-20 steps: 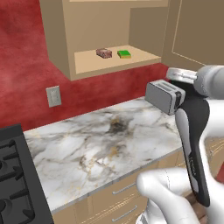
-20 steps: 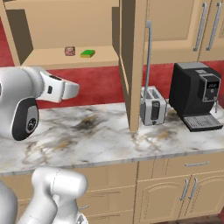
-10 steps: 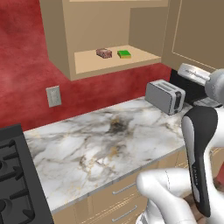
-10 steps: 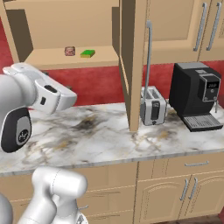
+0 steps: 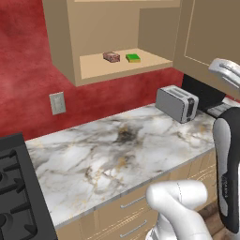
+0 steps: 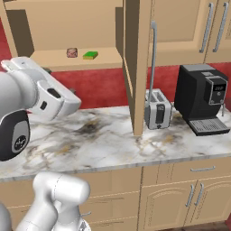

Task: Pick up the sponge and bar soap from the sink, and place them back in the cabinet, and close the cabinet door.

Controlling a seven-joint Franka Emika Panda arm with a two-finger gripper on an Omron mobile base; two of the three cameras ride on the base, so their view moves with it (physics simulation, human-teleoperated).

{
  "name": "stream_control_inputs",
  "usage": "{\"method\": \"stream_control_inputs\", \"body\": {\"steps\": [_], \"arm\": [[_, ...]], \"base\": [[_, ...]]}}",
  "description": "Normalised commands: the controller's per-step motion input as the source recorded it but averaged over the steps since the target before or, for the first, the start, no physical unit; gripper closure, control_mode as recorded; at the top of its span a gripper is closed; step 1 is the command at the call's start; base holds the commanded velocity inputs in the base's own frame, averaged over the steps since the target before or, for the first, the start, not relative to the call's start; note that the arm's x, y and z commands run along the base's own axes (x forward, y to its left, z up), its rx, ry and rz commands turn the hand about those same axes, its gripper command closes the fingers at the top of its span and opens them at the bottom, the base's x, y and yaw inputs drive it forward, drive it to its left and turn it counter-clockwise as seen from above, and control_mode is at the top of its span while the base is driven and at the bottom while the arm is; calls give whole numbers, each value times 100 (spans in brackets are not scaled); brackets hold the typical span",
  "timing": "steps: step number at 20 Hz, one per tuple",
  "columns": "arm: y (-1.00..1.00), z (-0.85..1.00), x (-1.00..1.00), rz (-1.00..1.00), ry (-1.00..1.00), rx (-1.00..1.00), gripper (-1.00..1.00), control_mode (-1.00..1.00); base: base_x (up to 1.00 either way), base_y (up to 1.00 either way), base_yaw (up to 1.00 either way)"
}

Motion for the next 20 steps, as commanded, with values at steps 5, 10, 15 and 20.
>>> {"method": "stream_control_inputs", "body": {"steps": [5,10,15,20], "arm": [[-20,0,-39,0,0,8,-100,-100],[-32,1,-49,0,0,11,-100,-100],[-39,7,-36,1,0,12,-100,-100],[-37,4,-28,2,0,10,-100,-100]], "base": [[0,0,0],[0,0,0],[0,0,0],[0,0,0]]}}
